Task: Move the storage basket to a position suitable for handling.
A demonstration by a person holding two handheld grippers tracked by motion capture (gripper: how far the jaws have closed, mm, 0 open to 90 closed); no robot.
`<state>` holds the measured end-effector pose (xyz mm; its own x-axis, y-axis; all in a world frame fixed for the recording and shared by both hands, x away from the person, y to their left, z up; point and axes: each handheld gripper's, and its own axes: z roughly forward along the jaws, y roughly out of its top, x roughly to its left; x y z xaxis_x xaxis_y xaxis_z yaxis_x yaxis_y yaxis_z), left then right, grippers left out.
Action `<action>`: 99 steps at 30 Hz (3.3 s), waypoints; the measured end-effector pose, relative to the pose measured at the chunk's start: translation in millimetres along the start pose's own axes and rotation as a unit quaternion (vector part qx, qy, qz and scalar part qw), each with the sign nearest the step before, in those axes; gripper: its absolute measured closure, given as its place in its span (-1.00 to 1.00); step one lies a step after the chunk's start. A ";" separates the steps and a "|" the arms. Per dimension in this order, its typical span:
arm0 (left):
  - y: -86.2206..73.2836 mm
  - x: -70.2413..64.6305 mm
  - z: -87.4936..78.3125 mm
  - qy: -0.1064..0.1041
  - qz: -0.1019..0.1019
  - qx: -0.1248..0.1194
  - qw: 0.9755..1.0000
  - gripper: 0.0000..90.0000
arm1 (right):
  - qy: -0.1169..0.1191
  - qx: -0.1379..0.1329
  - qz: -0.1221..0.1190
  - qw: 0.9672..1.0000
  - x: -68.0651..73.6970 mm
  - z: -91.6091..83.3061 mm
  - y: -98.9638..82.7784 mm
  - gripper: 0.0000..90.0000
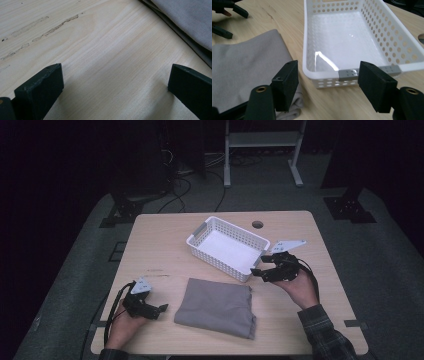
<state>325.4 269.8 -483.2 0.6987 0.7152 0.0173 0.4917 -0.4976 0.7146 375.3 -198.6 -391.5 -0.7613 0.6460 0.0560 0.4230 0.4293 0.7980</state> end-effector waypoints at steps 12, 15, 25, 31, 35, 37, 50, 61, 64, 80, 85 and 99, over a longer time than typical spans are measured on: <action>0.0 0.0 -0.1 0.000 0.000 0.000 1.000 -1.00 | 0.030 -0.002 -0.004 1.000 5.4 21.2 20.3 -0.02; 0.0 0.0 0.0 0.000 0.000 0.000 1.000 -1.00 | 0.032 0.001 -0.002 0.999 5.0 26.2 22.5 0.03; 0.0 0.2 0.2 0.001 0.000 -0.002 1.000 -1.00 | 0.039 0.022 -0.021 0.999 11.2 49.3 32.1 0.18; -0.1 0.0 0.2 0.001 -0.002 -0.002 1.000 -1.00 | 0.045 0.032 -0.031 0.998 14.8 61.5 39.5 0.26; -0.1 0.1 0.1 0.001 -0.001 -0.001 1.000 -1.00 | 0.046 0.043 -0.037 0.997 16.6 71.0 43.7 0.31; -0.1 0.1 0.1 0.001 -0.001 -0.001 1.000 -1.00 | 0.046 0.045 -0.037 0.997 16.9 72.6 44.5 0.32; -0.1 0.2 -0.1 0.001 -0.001 0.000 1.000 -1.00 | 0.045 0.080 -0.047 0.995 21.5 93.9 50.9 0.51; -0.1 0.3 -0.1 0.001 -0.001 0.001 1.000 -1.00 | 0.042 0.102 -0.047 0.993 21.1 101.7 47.9 0.80; -0.1 0.3 -0.1 0.001 -0.001 0.001 1.000 -1.00 | 0.034 0.102 -0.048 0.993 22.6 101.7 48.1 0.83; -0.1 0.3 -0.2 0.001 -0.001 0.001 1.000 -1.00 | 0.014 0.096 -0.046 0.994 16.7 77.4 50.9 0.88; -0.1 0.1 0.0 0.001 -0.003 -0.001 1.000 -1.00 | 0.012 0.091 -0.044 0.995 13.0 67.2 50.0 0.88; -0.1 0.2 0.1 0.002 -0.002 -0.001 1.000 -1.00 | 0.001 0.085 -0.041 0.996 5.4 41.1 37.4 0.89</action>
<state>325.6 270.0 -483.4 0.6950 0.7188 0.0172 0.4931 -0.4940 0.7161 407.1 -153.1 -386.0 -0.7971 0.6039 -0.0042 0.4365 0.5809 0.6870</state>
